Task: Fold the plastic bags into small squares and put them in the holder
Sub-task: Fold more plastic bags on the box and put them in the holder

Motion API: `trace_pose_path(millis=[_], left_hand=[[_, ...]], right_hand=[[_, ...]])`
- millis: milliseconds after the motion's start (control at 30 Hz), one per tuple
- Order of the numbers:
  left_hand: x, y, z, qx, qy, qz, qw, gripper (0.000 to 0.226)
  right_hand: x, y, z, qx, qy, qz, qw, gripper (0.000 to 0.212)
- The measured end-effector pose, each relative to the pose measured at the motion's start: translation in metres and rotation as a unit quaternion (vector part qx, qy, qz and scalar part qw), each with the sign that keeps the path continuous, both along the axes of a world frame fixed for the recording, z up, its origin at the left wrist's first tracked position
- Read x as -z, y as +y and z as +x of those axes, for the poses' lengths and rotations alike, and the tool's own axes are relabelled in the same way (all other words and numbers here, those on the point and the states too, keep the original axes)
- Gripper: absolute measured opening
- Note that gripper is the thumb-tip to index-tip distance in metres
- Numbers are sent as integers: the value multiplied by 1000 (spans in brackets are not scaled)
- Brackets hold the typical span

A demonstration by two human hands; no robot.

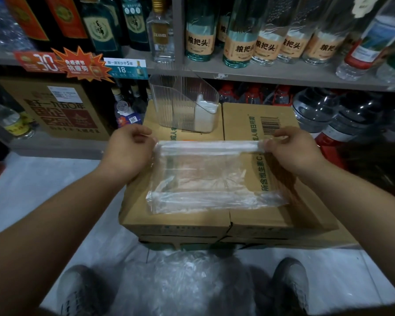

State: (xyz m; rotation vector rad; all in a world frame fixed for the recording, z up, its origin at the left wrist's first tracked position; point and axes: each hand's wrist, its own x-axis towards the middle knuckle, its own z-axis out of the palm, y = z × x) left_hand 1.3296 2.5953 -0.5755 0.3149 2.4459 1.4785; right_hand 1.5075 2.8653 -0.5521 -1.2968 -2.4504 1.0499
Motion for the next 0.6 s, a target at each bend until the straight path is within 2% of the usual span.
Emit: trace_pose_path(millis=[33, 100, 167, 267, 333, 467, 600], left_hand=[[1, -2, 5, 30, 83, -69, 994, 24], [2, -6, 20, 117, 232, -167, 951, 34], [3, -6, 34, 191, 280, -221, 914, 45], [12, -4, 44, 247, 303, -294, 872, 50], [20, -7, 43, 258, 318, -313, 857, 54], [29, -13, 42, 253, 326, -316, 854, 62], [30, -14, 42, 266, 288, -318, 863, 75]], right_hand=[[-3, -5, -1, -15, -42, 54, 998, 46], [-9, -22, -1, -57, -67, 164, 983, 52], [-12, -45, -1, -126, -48, 199, 971, 49], [-3, -73, -2, -229, -83, 138, 960, 54], [7, -76, -2, -265, -113, 117, 950, 59], [13, -57, 3, -240, -122, 117, 956, 61], [15, -37, 14, -210, -125, 127, 961, 59]])
